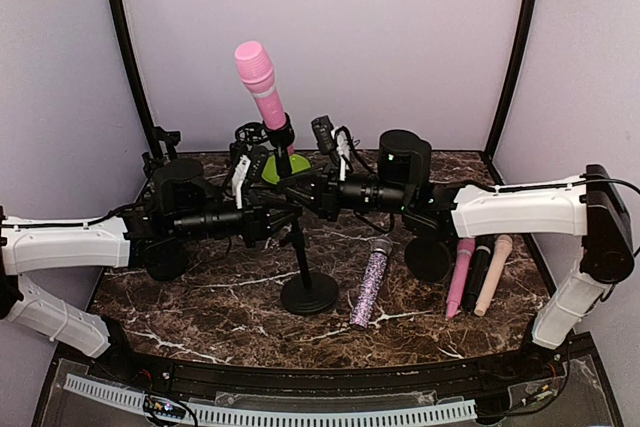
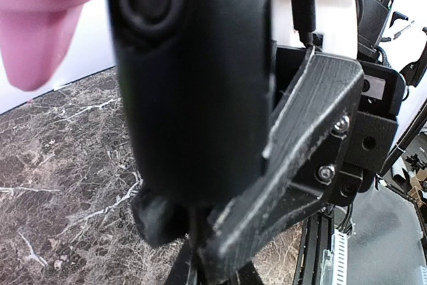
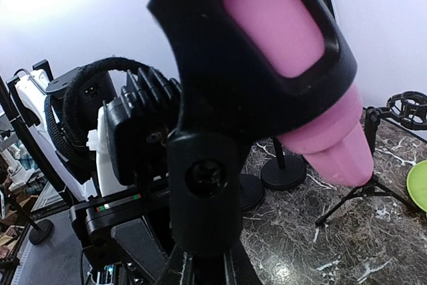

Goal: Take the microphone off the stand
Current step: Pass from the left arm to the right, then place the microphone stand with the microphone at the center of the board.

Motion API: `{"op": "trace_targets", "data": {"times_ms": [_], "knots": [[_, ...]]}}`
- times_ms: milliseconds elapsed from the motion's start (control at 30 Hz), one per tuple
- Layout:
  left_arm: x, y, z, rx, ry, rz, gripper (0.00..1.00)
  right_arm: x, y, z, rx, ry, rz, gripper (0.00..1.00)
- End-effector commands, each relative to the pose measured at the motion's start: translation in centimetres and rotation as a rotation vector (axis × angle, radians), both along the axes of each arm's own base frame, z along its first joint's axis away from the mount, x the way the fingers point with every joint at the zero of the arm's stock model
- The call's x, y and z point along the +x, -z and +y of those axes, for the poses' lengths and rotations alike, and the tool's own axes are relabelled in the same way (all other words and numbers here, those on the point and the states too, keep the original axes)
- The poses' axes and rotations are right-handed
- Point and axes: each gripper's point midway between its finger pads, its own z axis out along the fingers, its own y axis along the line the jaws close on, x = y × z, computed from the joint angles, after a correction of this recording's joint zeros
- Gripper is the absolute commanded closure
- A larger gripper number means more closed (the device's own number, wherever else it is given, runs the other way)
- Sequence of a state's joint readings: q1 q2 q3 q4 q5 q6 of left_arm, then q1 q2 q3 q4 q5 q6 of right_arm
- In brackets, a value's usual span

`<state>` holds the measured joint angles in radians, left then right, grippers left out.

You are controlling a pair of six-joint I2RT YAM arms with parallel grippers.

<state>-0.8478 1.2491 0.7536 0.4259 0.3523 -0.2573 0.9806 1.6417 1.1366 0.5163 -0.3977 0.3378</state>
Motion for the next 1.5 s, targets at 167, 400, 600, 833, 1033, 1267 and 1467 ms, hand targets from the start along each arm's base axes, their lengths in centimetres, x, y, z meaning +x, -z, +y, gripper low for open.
{"op": "trace_targets", "data": {"times_ms": [167, 400, 600, 833, 1033, 1267, 1467], "knots": [[-1.0, -6.7, 0.7, -0.146, 0.006, -0.172, 0.33, 0.8, -4.4, -1.9, 0.143, 0.085, -0.035, 1.00], [-2.1, -5.5, 2.5, -0.150, -0.017, -0.137, 0.16, 2.0, -6.4, -4.3, 0.206, 0.123, -0.052, 1.00], [-2.4, -2.9, 2.9, -0.101, -0.019, -0.091, 0.20, 2.6, -7.5, -5.5, 0.220, 0.186, -0.096, 1.00], [-2.1, -1.3, 1.8, -0.056, 0.020, -0.075, 0.22, 3.1, -7.6, -5.7, 0.211, 0.231, -0.141, 1.00], [0.0, -0.1, 1.5, -0.020, -0.064, -0.064, 0.31, 3.1, -7.0, -5.5, 0.210, 0.285, -0.215, 1.00], [1.2, 0.2, 2.7, -0.030, -0.134, -0.073, 0.32, 4.8, -5.2, -4.6, 0.231, 0.372, -0.282, 1.00], [1.9, 1.5, 4.8, -0.026, -0.192, -0.046, 0.32, 6.1, -4.4, -3.8, 0.246, 0.427, -0.351, 1.00]]}}
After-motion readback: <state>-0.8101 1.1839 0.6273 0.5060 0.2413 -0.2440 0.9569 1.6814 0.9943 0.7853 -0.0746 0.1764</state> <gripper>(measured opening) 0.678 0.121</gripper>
